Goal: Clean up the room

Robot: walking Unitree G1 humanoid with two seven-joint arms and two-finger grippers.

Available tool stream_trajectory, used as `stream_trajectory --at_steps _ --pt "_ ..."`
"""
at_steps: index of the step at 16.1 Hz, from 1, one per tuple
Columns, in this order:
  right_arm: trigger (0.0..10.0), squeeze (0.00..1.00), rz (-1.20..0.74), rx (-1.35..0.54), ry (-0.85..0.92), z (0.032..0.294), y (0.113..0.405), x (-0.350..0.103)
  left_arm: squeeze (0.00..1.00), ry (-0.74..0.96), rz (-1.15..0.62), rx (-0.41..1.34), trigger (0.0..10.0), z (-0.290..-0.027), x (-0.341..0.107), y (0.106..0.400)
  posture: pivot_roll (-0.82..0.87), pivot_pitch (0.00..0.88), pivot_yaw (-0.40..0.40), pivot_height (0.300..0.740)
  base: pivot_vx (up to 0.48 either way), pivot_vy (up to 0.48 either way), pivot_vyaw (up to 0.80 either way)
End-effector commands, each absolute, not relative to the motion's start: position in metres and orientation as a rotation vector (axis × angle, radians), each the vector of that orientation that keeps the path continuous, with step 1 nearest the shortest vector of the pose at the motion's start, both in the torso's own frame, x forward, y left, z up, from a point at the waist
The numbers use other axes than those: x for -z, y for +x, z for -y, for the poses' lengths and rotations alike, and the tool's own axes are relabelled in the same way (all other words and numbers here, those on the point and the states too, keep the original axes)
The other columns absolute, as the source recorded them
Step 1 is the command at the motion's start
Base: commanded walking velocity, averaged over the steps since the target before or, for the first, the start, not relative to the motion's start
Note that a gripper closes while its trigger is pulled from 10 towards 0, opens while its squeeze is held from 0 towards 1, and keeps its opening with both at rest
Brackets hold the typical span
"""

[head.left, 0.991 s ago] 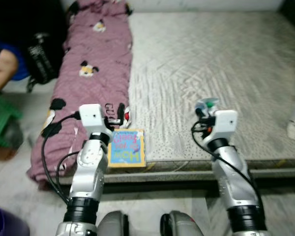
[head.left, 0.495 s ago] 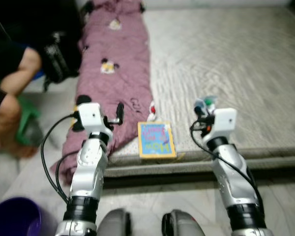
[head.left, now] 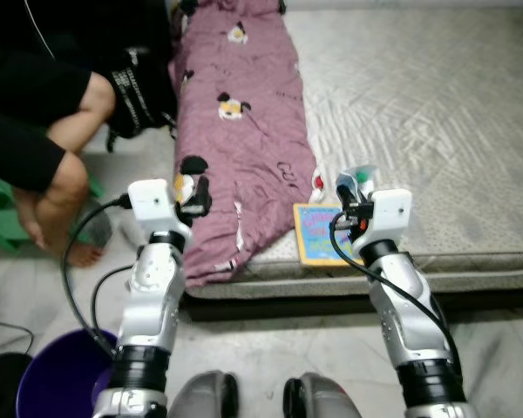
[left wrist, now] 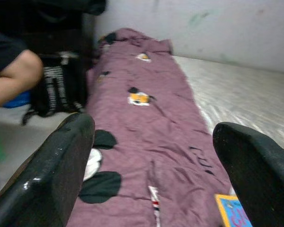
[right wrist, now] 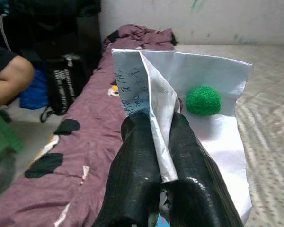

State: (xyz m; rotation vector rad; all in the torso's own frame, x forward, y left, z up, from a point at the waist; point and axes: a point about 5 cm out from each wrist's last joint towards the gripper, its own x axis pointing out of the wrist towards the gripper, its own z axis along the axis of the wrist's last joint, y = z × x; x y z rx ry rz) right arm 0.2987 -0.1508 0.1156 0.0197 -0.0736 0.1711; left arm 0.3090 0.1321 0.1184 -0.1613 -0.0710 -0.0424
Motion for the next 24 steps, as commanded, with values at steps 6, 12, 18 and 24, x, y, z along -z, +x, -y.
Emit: stream_trajectory --at_steps 6,12,18,24 --pt "10.0 0.0 0.083 -0.187 0.011 0.1485 0.2979 -0.1164 0.0 -0.128 0.083 -0.001 10.0 -0.1388 -0.1189 0.3098 -0.05 0.138 0.011 0.74 0.0 0.0 0.09" --pt "10.0 0.0 0.084 -0.209 -0.004 0.1453 0.2964 -0.1157 0.0 -0.144 0.051 -0.013 10.0 -0.1386 -0.1161 0.3092 -0.05 0.132 0.012 0.74 0.0 0.0 0.8" --pt "10.0 0.0 0.084 -0.229 -0.001 0.1429 0.2967 -0.1157 0.0 -0.102 0.069 0.014 10.0 -0.1385 -0.1155 0.3077 -0.05 0.127 0.011 0.74 0.0 0.0 0.8" --pt "10.0 0.0 0.087 -0.244 -0.002 0.1415 0.2981 -0.1167 0.0 -0.092 0.07 0.002 10.0 -0.1397 -0.1154 0.3073 -0.05 0.131 0.008 0.74 0.0 0.0 0.8"
